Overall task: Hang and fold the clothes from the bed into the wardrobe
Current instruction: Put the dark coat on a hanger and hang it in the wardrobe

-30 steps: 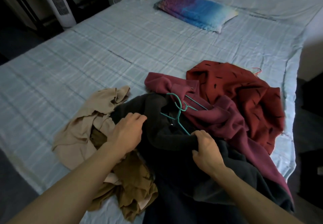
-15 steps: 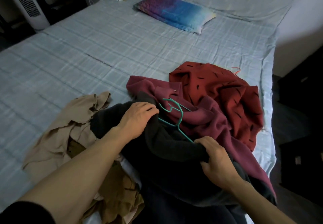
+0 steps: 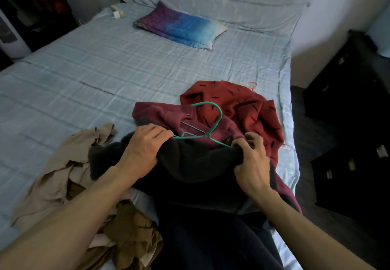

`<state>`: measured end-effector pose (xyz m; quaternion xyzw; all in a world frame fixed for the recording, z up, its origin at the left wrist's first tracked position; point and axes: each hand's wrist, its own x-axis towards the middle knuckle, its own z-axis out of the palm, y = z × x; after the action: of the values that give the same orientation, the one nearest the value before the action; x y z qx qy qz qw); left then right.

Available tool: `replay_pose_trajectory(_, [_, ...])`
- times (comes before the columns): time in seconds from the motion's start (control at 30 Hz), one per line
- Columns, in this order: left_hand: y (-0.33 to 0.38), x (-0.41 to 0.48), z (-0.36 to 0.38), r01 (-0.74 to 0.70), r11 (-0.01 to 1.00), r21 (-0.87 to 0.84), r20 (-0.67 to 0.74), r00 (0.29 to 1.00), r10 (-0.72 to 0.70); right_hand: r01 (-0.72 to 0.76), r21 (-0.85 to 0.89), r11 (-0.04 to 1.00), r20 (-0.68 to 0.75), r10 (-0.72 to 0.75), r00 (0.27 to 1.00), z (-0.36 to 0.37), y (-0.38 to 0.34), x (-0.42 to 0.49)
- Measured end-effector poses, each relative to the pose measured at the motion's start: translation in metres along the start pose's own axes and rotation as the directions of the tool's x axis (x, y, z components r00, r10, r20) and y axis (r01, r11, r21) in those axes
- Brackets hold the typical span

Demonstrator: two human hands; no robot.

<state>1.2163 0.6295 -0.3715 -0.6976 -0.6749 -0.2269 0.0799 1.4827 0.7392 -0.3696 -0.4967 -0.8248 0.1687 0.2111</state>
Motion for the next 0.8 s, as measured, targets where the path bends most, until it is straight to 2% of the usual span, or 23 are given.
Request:
replay_pose_trajectory(0.07, [0.017, -0.003, -0.019, 0.005, 1.000, 0.016, -0.038, 0.999, -0.004, 0.000, 0.018, 1.000, 0.024, 0.000, 1.000, -0.014, -0.003, -0.006])
replay_pose_trajectory(0.2, [0.053, -0.009, -0.067, -0.003, 0.999, 0.048, -0.068, 0.998, 0.006, 0.092, 0.103, 0.990, 0.026, -0.095, 0.995, -0.052, -0.009, -0.029])
replay_pose_trajectory(0.47, [0.161, -0.007, -0.166, -0.059, 0.992, 0.110, -0.168, 0.983, 0.077, 0.239, 0.207, 0.949, -0.183, -0.203, 0.962, -0.183, -0.016, -0.092])
replay_pose_trajectory(0.63, [0.248, 0.006, -0.224, -0.106, 0.986, 0.128, -0.259, 0.956, 0.137, 0.292, 0.190, 0.937, -0.316, -0.223, 0.922, -0.277, -0.009, -0.138])
replay_pose_trajectory(0.8, [0.305, 0.013, -0.277, -0.172, 0.969, 0.176, -0.333, 0.916, 0.223, 0.331, 0.145, 0.933, -0.422, -0.244, 0.873, -0.354, -0.011, -0.172])
